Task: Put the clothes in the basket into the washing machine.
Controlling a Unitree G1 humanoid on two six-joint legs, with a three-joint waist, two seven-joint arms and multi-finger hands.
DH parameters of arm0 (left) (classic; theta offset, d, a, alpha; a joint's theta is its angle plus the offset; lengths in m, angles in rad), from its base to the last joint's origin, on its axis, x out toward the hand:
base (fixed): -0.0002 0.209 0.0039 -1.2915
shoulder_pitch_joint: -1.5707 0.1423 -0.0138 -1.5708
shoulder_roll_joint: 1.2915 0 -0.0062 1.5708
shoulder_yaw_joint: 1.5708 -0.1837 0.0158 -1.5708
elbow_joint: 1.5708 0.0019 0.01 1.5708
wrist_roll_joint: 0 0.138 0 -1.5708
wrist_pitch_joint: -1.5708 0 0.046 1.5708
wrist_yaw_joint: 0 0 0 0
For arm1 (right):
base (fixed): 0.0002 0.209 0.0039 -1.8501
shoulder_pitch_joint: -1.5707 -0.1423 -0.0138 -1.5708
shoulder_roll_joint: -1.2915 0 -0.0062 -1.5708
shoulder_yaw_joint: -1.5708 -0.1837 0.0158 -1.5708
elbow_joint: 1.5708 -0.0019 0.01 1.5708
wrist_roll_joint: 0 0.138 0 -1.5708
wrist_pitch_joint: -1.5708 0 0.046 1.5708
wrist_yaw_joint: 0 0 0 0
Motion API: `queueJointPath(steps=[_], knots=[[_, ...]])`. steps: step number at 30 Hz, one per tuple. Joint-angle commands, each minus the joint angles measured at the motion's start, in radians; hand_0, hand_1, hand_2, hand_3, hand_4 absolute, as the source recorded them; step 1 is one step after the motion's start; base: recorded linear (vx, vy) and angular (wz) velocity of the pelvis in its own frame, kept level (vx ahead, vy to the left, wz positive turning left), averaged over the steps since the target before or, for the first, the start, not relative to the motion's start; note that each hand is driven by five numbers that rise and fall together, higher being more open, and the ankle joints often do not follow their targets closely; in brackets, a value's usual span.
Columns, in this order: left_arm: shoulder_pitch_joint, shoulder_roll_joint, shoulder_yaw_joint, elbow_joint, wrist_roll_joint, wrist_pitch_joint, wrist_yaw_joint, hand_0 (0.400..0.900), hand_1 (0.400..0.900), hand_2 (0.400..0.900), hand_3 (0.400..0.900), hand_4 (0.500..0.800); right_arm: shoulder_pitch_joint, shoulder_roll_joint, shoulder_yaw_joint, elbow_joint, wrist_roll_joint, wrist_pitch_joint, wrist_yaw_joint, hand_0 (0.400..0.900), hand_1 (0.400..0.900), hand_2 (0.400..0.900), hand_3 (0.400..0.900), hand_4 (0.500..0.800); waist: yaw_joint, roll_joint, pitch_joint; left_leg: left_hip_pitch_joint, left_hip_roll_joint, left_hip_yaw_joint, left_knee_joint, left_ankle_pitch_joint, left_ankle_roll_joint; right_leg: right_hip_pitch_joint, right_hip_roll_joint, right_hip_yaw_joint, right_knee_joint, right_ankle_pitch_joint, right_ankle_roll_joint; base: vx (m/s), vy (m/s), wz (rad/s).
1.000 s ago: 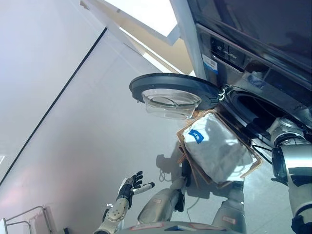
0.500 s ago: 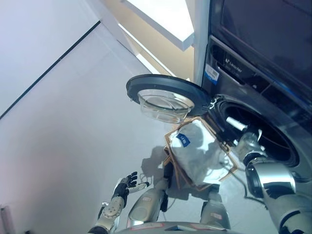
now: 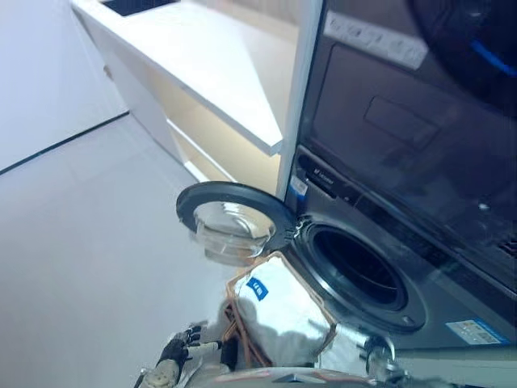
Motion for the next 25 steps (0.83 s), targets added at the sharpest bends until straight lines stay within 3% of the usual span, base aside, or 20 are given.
queueJointPath(steps=[1, 6, 25], knots=[[-0.018, 0.003, 0.056, 0.075, 0.056, -0.012, -0.007, 0.9, 0.9, 0.9, 0.9, 0.8, 0.0, -0.011, 0.052, 0.005, -0.15, -0.013, -0.011, 0.9, 0.9, 0.9, 0.9, 0.8, -0.012, 0.011, -0.018, -0.003, -0.006, 0.004, 0.018, -0.055, -0.004, 0.018, 0.046, -0.026, 0.034, -0.016, -0.013, -0.01, 0.005, -0.13], [0.001, 0.01, 0.066, 0.106, 0.12, 0.006, -0.017, 0.9, 0.9, 0.9, 0.9, 0.8, 0.056, 0.011, 0.179, 0.015, -0.403, 0.027, -0.022, 0.9, 0.9, 0.9, 0.9, 0.8, -0.023, 0.003, -0.041, 0.034, -0.004, 0.016, 0.026, -0.071, -0.001, 0.049, 0.048, -0.012, 0.042, -0.024, -0.013, 0.01, 0.003, -0.14], [0.024, -0.009, 0.059, 0.126, 0.144, 0.023, -0.019, 0.9, 0.9, 0.9, 0.9, 0.8, 0.06, 0.001, 0.154, 0.013, -0.431, 0.052, -0.043, 0.9, 0.9, 0.9, 0.9, 0.8, -0.061, 0.018, -0.074, 0.108, 0.003, 0.055, 0.032, -0.098, 0.004, 0.102, 0.052, 0.026, 0.046, -0.036, -0.013, 0.0, 0.003, -0.08]])
